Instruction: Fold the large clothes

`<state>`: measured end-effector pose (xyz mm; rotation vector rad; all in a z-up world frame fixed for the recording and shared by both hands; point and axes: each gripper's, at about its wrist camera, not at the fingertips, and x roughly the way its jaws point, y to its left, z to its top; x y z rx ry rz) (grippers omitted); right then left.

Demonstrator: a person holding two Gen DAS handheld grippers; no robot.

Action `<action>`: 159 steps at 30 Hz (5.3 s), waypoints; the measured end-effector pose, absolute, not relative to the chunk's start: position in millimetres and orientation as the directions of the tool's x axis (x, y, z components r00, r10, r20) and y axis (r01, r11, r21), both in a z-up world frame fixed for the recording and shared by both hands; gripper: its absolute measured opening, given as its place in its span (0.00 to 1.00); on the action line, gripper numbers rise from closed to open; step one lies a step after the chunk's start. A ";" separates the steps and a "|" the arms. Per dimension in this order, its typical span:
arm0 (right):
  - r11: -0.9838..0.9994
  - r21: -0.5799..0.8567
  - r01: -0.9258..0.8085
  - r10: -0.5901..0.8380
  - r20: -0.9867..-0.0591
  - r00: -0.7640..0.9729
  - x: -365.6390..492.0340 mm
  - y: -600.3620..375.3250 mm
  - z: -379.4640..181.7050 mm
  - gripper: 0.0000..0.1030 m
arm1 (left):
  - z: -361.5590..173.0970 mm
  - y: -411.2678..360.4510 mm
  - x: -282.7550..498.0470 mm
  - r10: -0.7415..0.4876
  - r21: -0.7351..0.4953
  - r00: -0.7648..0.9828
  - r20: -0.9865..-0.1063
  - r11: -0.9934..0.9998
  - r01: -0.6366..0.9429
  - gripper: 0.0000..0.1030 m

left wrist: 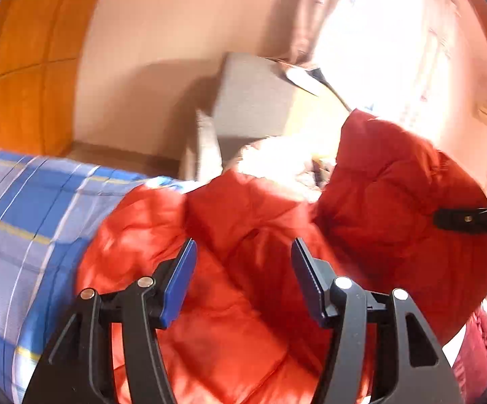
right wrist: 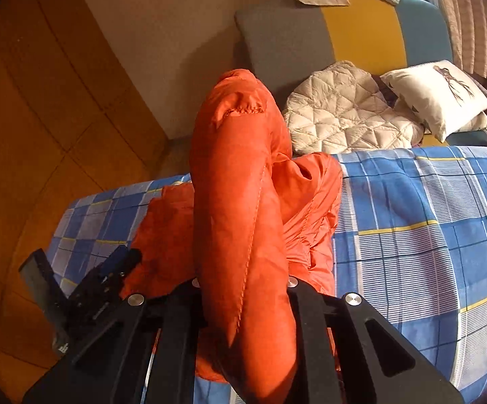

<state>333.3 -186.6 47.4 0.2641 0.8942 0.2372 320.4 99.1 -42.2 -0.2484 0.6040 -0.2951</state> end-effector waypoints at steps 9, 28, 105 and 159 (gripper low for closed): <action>0.931 0.364 -0.036 0.307 -0.722 0.620 331.8 -233.9 39.9 0.10 | -75.9 27.6 377.2 -0.271 -0.161 0.661 -0.700 0.961 0.223 0.49; 0.908 0.402 -0.116 0.380 -0.678 0.629 332.2 -175.7 52.0 0.10 | -96.9 15.5 386.7 -0.236 -0.182 0.645 -0.727 0.972 0.150 0.55; 0.836 0.450 -0.315 0.546 -0.621 0.562 299.7 -95.1 -31.7 0.61 | 2.7 142.3 338.0 -0.415 -0.416 0.604 -0.681 0.897 0.147 0.91; 0.923 0.221 -0.315 0.367 -0.752 0.548 374.3 -32.3 -54.0 0.62 | -101.8 212.5 332.1 -0.286 -0.299 0.649 -0.705 0.950 0.093 0.11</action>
